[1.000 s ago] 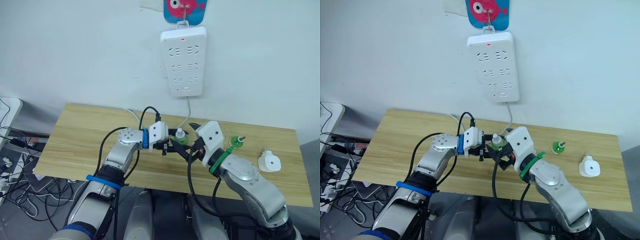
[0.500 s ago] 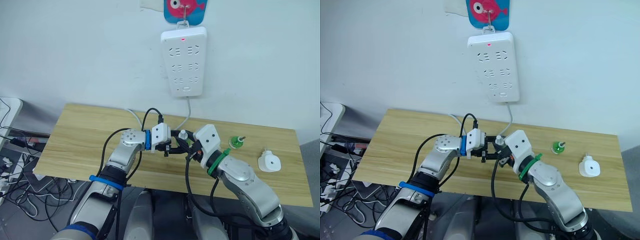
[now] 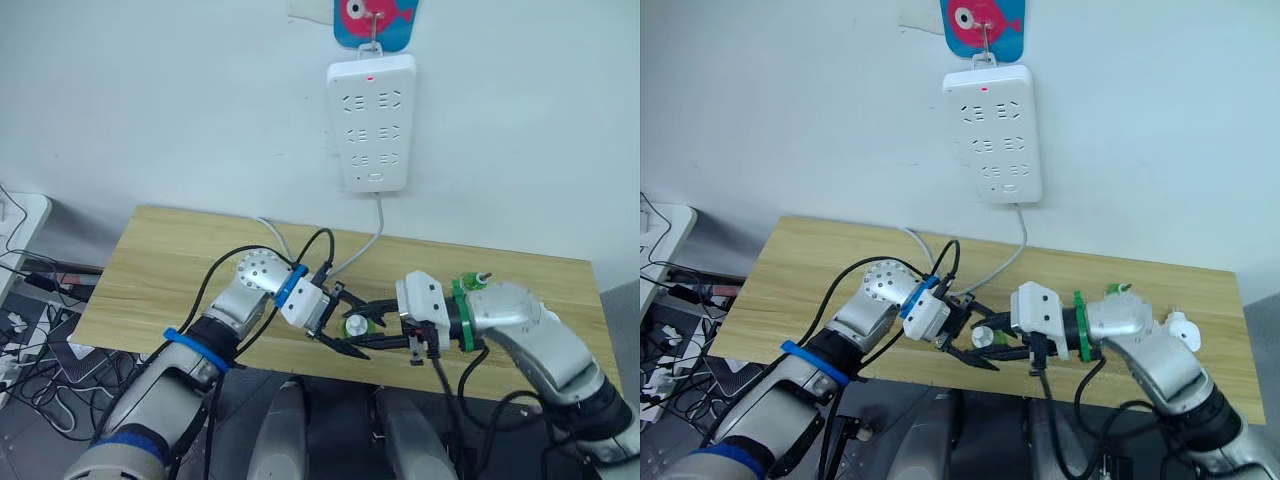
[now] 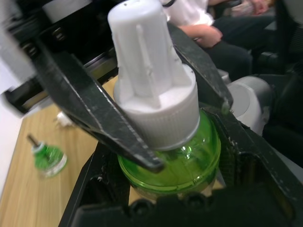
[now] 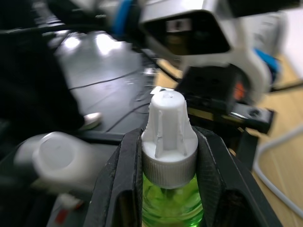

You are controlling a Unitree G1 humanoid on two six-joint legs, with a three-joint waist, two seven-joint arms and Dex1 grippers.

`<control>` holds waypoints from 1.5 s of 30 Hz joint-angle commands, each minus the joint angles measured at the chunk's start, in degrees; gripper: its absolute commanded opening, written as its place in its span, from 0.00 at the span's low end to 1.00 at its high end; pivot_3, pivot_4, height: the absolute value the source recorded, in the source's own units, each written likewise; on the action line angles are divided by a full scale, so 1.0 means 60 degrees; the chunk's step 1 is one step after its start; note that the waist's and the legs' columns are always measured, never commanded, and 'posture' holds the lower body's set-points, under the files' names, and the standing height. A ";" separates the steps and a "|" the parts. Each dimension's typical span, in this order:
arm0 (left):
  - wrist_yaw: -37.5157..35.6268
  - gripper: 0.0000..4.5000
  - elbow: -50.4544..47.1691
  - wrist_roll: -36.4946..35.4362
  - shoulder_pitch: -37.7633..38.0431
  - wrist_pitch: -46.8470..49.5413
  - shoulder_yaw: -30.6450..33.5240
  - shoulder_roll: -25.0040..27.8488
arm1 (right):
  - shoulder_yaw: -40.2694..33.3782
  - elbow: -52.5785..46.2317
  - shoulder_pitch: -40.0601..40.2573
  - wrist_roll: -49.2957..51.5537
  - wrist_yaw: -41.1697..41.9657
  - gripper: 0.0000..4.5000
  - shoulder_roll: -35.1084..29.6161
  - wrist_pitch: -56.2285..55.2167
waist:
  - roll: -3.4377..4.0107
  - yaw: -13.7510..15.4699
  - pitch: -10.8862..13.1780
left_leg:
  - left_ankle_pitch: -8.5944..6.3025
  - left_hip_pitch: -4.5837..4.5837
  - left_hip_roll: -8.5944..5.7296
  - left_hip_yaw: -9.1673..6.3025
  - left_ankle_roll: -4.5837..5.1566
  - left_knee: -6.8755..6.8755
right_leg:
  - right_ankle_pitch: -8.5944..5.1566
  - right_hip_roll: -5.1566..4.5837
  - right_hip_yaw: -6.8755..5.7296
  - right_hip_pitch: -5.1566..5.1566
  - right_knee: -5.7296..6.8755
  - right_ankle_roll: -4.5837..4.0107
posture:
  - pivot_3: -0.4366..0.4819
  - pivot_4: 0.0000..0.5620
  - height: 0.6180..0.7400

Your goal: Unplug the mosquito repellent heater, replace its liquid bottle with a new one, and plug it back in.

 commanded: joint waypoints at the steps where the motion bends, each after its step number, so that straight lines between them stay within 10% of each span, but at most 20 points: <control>1: -0.0169 0.50 0.0467 -0.0075 -0.0159 -0.0296 -0.0141 -0.0101 | -0.0343 0.0087 -0.0354 0.0551 0.0579 0.25 0.0101 -0.0270 | 0.0000 0.0002 0.0000 | 0.0000 -0.0001 0.0000 -0.0002 0.0000 0.0004 | 0.0003 0.0000 -0.0001 0.0000 0.0004 -0.0004 | 0.66 0.58 1.00; 11: 0.0656 0.50 0.0544 0.0460 0.0335 0.0900 0.1200 -0.0559 | -0.2833 -0.2424 0.1843 0.1097 -0.2118 0.99 -0.0574 0.1623 | 0.0002 0.0022 0.0001 | 0.0002 -0.0030 -0.0004 -0.0126 -0.0004 0.0006 | -0.0001 -0.0010 -0.0129 0.0006 0.0034 -0.0054 | 0.64 0.60 1.00; 21: 0.1957 0.50 -0.0261 0.1219 0.0814 0.2392 0.1929 -0.1003 | -0.0873 -0.4759 0.3174 -0.0850 -0.7434 0.99 0.1885 0.3357 | 0.0004 -0.0037 0.0001 | 0.0028 -0.0018 0.0006 -0.0164 -0.0048 -0.0004 | -0.0038 0.0002 -0.0150 0.0010 0.0057 -0.0018 | 0.62 0.62 1.00; 33: 0.1955 0.50 -0.0112 0.1634 0.0603 0.2467 0.2323 -0.1425 | -0.0003 -0.3828 0.3217 -0.1721 -0.7781 0.99 0.2349 0.3062 | 0.0005 -0.0014 0.0002 | 0.0028 -0.0025 0.0000 -0.0165 -0.0048 -0.0009 | -0.0042 -0.0003 -0.0167 0.0008 0.0048 -0.0022 | 0.62 0.61 1.00; 45: 0.1790 0.50 -0.0610 0.1714 0.0973 0.2589 0.2403 -0.1268 | -0.0176 -0.4094 0.3751 -0.1708 -0.7723 0.24 0.2487 0.2754 | 0.0005 -0.0013 0.0002 | 0.0027 -0.0025 0.0000 -0.0166 -0.0048 -0.0009 | -0.0042 -0.0003 -0.0166 0.0008 0.0048 -0.0022 | 0.63 0.60 1.00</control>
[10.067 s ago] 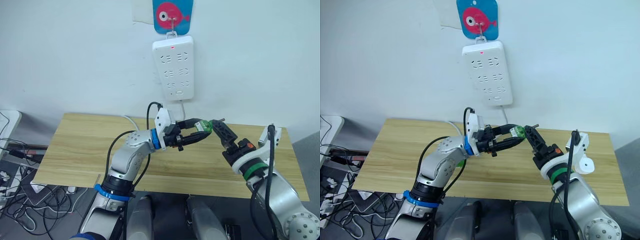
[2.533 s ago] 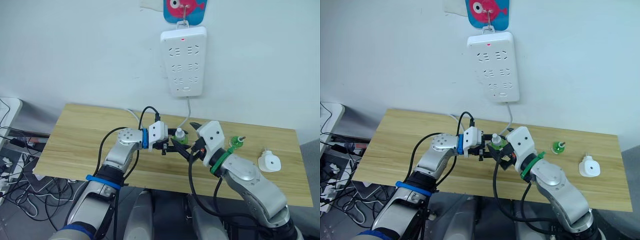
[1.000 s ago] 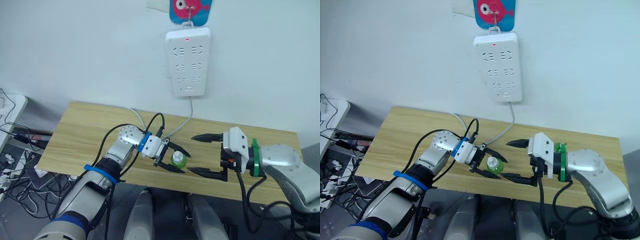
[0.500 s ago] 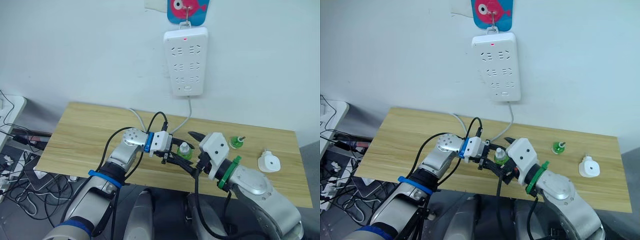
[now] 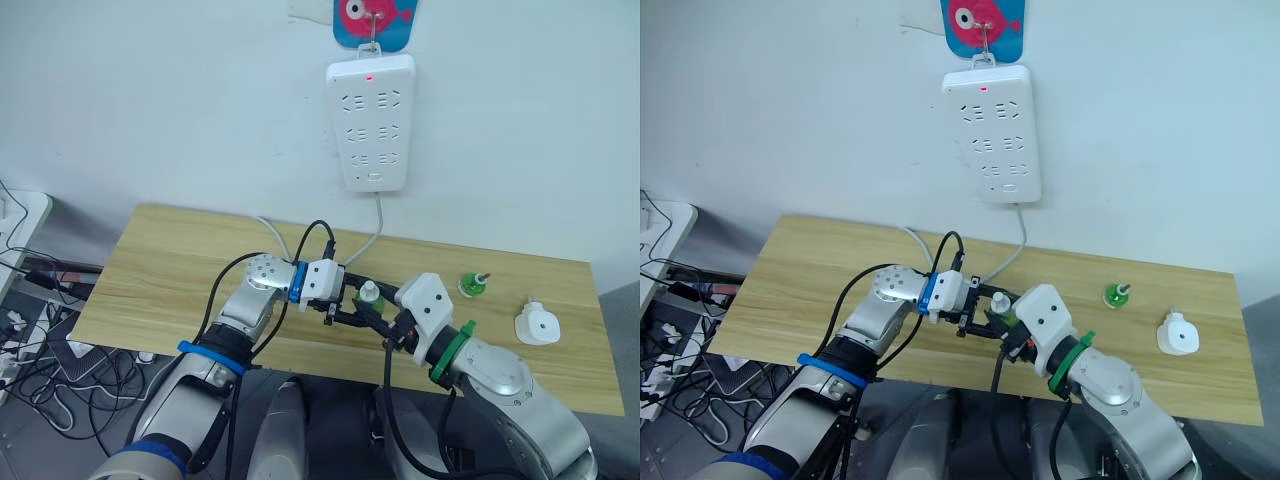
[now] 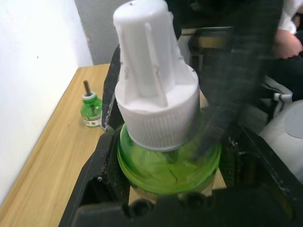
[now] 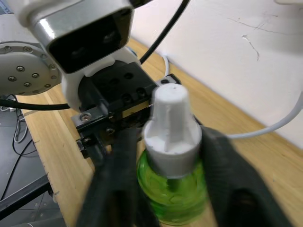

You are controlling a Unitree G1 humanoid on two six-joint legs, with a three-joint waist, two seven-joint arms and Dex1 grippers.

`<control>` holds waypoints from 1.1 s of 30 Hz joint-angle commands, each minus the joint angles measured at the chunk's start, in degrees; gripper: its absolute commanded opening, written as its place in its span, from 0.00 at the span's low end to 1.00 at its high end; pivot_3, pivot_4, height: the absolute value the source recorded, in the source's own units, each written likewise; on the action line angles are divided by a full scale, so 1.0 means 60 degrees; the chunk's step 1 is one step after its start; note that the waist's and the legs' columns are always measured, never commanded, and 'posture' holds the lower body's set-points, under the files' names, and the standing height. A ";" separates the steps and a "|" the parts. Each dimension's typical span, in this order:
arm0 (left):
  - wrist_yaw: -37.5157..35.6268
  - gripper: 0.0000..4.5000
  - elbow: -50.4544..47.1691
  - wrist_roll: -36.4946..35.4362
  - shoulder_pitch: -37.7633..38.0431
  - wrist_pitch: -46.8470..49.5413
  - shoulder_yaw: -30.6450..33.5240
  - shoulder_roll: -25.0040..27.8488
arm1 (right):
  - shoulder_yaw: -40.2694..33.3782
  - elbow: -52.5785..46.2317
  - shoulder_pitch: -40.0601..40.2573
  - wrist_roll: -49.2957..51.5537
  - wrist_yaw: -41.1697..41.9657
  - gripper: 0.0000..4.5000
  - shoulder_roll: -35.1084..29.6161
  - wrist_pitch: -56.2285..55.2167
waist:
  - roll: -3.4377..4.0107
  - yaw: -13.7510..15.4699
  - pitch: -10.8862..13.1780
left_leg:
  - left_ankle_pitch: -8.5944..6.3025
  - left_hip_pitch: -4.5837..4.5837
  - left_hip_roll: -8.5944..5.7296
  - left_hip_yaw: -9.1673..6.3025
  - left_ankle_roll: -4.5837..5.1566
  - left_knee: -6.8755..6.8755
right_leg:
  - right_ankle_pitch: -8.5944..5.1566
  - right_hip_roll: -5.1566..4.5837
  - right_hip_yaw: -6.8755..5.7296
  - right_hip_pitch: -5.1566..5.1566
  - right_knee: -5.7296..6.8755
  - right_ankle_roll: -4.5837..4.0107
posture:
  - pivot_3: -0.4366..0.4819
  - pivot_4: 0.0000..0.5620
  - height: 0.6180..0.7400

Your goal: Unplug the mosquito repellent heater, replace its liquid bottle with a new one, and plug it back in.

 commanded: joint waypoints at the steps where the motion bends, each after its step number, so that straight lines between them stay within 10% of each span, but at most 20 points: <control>1: -0.0106 0.50 -0.0470 -0.0012 0.0113 -0.0032 0.0105 -0.0001 | -0.0096 -0.0522 0.0177 0.0043 0.0107 0.24 -0.0030 -0.0289 | 0.0000 0.0000 0.0000 | 0.0000 0.0000 0.0000 0.0000 0.0000 0.0000 | 0.0000 0.0000 0.0001 0.0000 0.0000 0.0000 | 0.63 0.60 1.00; 8: -0.0334 0.50 -0.0529 0.0022 0.0134 -0.0184 0.0032 -0.0011 | -0.0051 -0.0445 -0.0021 0.0149 0.0617 0.24 -0.0292 -0.0565 | 0.0000 0.0000 0.0000 | 0.0000 0.0000 0.0000 0.0000 0.0000 0.0000 | 0.0000 0.0000 0.0000 0.0000 0.0000 0.0000 | 0.63 0.59 1.00; 18: -0.2046 0.50 -0.1070 -0.0533 0.0434 -0.1492 -0.1009 0.0882 | 0.0002 0.2436 -0.2858 0.2540 0.8384 0.24 -0.2836 -0.3077 | 0.0004 0.0000 0.0004 | -0.0002 0.0009 -0.0001 0.0005 0.0004 0.0000 | 0.0004 0.0006 -0.0004 0.0017 -0.0009 -0.0007 | 0.65 0.60 1.00; 23: -0.2046 0.50 -0.1443 -0.0960 0.0483 -0.1519 -0.1467 0.1394 | 0.0261 0.3808 -0.3755 0.2433 0.9595 0.24 -0.2711 -0.3422 | 0.0009 0.0030 0.0008 | -0.0002 0.0016 0.0003 -0.0014 0.0004 0.0003 | 0.0015 0.0004 -0.0018 0.0027 -0.0004 -0.0033 | 0.67 0.60 1.00; 33: -0.1605 0.50 -0.0233 -0.0531 -0.0009 -0.1378 -0.0766 0.0634 | -0.2393 0.2002 -0.1518 0.3062 0.7979 0.99 -0.4070 -0.2324 | 0.0018 0.0131 0.0015 | -0.0004 0.0000 -0.0018 -0.0022 0.0007 0.0011 | 0.0014 -0.0014 -0.0024 0.0033 -0.0020 -0.0032 | 0.62 0.63 1.00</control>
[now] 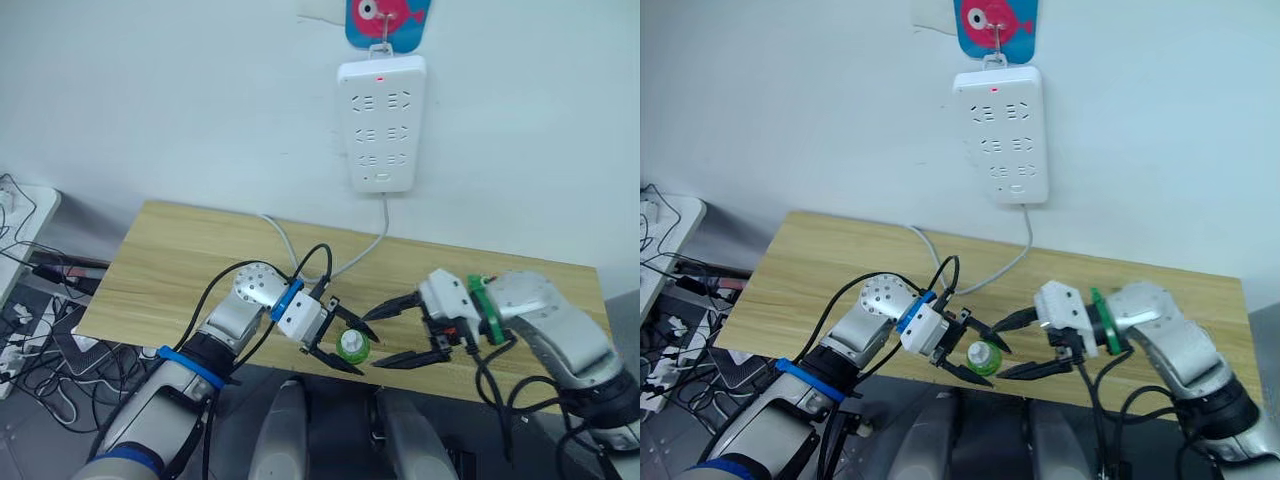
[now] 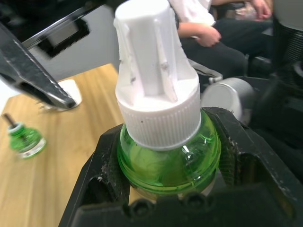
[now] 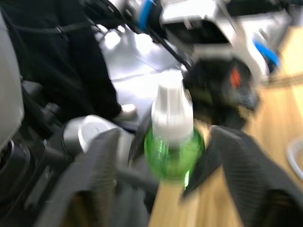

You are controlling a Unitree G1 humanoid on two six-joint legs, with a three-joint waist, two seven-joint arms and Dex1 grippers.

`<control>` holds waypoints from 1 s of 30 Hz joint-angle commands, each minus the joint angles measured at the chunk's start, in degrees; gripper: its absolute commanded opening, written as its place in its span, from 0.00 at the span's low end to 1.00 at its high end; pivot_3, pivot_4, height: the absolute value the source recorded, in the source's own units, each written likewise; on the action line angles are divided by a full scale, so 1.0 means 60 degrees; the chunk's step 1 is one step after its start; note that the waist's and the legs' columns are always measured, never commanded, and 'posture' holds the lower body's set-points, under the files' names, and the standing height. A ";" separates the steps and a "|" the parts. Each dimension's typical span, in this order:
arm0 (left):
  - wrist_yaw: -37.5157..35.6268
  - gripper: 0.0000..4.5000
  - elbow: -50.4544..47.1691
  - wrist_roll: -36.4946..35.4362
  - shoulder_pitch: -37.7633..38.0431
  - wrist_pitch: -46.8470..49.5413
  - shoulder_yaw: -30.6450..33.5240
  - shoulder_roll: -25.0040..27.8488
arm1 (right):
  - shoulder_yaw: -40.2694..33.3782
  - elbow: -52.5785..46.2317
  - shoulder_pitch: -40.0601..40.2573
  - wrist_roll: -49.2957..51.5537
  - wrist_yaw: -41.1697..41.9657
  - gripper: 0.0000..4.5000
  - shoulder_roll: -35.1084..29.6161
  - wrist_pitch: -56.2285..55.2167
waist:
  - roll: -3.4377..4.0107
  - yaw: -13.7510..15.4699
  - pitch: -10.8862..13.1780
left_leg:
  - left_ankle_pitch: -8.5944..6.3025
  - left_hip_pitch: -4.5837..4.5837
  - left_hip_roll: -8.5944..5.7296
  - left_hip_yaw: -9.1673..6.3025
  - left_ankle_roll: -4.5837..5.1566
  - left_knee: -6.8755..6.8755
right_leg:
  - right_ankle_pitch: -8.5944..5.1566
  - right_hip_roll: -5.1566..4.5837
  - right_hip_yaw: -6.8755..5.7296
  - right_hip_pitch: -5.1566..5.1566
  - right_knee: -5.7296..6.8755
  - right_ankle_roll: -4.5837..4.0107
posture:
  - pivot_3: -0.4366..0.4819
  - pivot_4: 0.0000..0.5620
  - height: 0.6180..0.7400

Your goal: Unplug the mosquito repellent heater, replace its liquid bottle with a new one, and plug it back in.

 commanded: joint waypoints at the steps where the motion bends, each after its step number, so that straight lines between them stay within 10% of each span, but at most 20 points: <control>1: 0.0359 0.50 0.0362 0.0219 -0.0291 0.0047 0.0392 -0.0407 | -0.1186 -0.1695 0.1125 0.0427 -0.1390 0.99 -0.0037 0.0607 | 0.0001 -0.0023 0.0001 | 0.0000 -0.0001 -0.0002 0.0000 0.0000 -0.0001 | 0.0005 -0.0001 0.0003 -0.0001 0.0005 -0.0008 | 0.62 0.63 1.00; 13: 0.1217 0.50 0.0511 0.0727 -0.0214 0.0693 0.0867 -0.0865 | 0.0483 -0.4020 0.2387 -0.2038 -0.7475 0.99 0.2859 0.2233 | 0.0002 -0.0304 0.0001 | 0.0004 0.0020 0.0019 0.0010 -0.0008 -0.0010 | -0.0018 0.0021 0.0028 -0.0004 0.0015 0.0030 | 0.59 0.64 1.00; 30: 0.1234 0.50 0.0173 0.0814 -0.0205 0.1032 0.0935 -0.0897 | 0.0223 -0.3585 0.2735 -0.2704 -0.7932 0.99 0.3223 0.1969 | 0.0002 -0.0336 0.0001 | 0.0004 0.0014 0.0014 0.0013 -0.0007 -0.0016 | -0.0019 0.0017 0.0022 -0.0009 0.0009 0.0030 | 0.60 0.62 1.00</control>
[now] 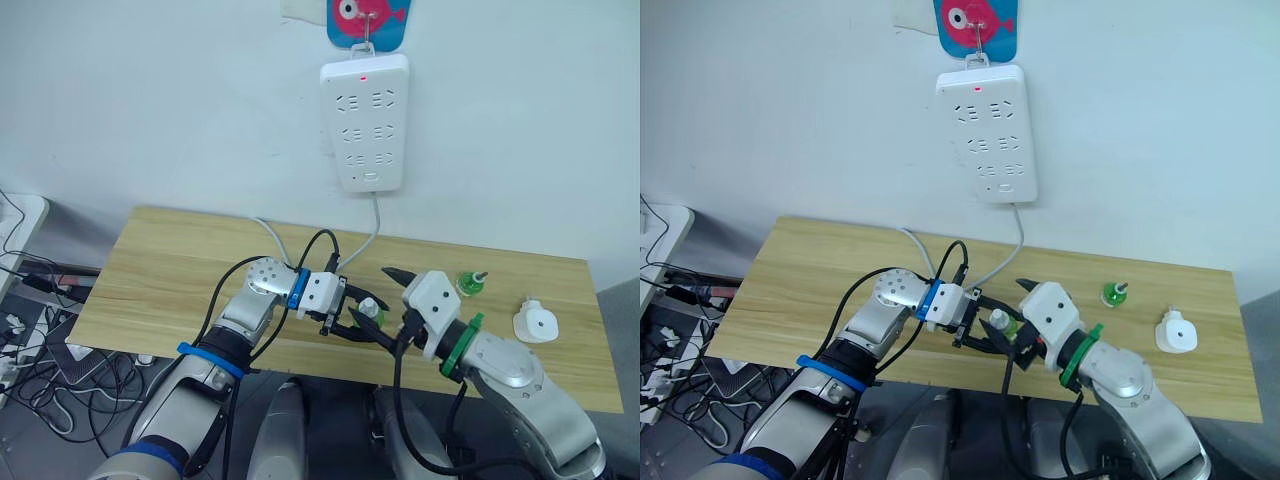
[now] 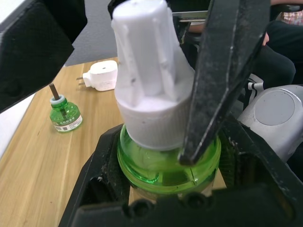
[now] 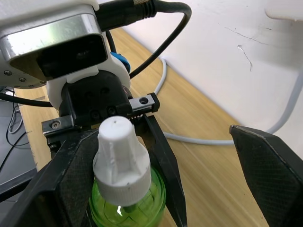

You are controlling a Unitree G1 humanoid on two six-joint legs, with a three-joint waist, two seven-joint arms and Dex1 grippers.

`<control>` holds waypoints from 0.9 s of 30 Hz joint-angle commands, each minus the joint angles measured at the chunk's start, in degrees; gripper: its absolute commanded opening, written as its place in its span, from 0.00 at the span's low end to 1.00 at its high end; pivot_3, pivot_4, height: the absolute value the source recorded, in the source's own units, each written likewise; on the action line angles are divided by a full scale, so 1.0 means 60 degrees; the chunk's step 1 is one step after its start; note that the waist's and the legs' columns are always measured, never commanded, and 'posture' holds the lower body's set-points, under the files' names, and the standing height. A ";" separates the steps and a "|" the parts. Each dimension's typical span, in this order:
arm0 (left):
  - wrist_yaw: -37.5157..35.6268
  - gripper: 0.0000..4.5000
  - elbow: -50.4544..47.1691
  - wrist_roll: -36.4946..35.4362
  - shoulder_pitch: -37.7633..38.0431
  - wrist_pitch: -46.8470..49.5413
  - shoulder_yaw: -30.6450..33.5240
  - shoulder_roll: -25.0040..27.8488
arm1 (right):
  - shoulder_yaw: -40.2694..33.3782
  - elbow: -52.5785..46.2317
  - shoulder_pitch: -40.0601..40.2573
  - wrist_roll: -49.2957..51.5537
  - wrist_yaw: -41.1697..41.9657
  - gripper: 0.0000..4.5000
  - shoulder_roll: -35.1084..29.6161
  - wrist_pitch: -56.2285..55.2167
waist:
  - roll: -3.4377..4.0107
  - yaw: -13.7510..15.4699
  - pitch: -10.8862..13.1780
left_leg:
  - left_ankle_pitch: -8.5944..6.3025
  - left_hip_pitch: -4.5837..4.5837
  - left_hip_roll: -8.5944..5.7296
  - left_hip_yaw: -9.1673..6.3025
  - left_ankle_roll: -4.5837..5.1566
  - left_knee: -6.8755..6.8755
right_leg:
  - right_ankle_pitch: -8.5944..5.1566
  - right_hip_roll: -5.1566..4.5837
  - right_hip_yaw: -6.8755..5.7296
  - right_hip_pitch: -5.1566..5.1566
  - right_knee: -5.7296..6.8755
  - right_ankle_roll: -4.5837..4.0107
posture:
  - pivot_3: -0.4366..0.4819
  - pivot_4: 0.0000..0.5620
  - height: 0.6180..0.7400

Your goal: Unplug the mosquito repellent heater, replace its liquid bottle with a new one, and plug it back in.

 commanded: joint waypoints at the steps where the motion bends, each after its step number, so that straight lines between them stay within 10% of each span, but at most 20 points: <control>1: -0.0023 0.50 -0.0359 -0.0047 0.0007 -0.0019 0.0198 -0.0035 | -0.0821 -0.0664 0.0557 0.0165 0.0105 0.99 -0.0328 -0.0123 | 0.0000 -0.0001 0.0000 | 0.0000 -0.0001 0.0000 0.0001 0.0000 0.0000 | 0.0000 0.0000 0.0001 0.0000 -0.0001 0.0000 | 0.59 0.61 1.00; 13: -0.0100 0.50 -0.0189 0.0023 -0.0107 -0.0068 0.0284 -0.0093 | -0.2255 -0.1624 0.1656 0.1287 0.1011 0.99 -0.1259 -0.0045 | 0.0001 -0.0010 -0.0003 | 0.0000 0.0001 0.0002 0.0003 0.0000 0.0001 | 0.0000 0.0001 -0.0001 0.0001 0.0000 0.0000 | 0.58 0.58 1.00; 27: -0.0148 0.50 -0.0329 0.0085 -0.0022 -0.0056 0.0329 -0.0133 | 0.0113 0.0069 -0.0521 0.0097 0.0058 0.99 0.0044 -0.0159 | -0.0003 -0.0007 -0.0005 | 0.0001 -0.0002 -0.0001 0.0000 -0.0001 0.0003 | 0.0000 -0.0001 -0.0008 0.0000 0.0000 -0.0001 | 0.60 0.58 1.00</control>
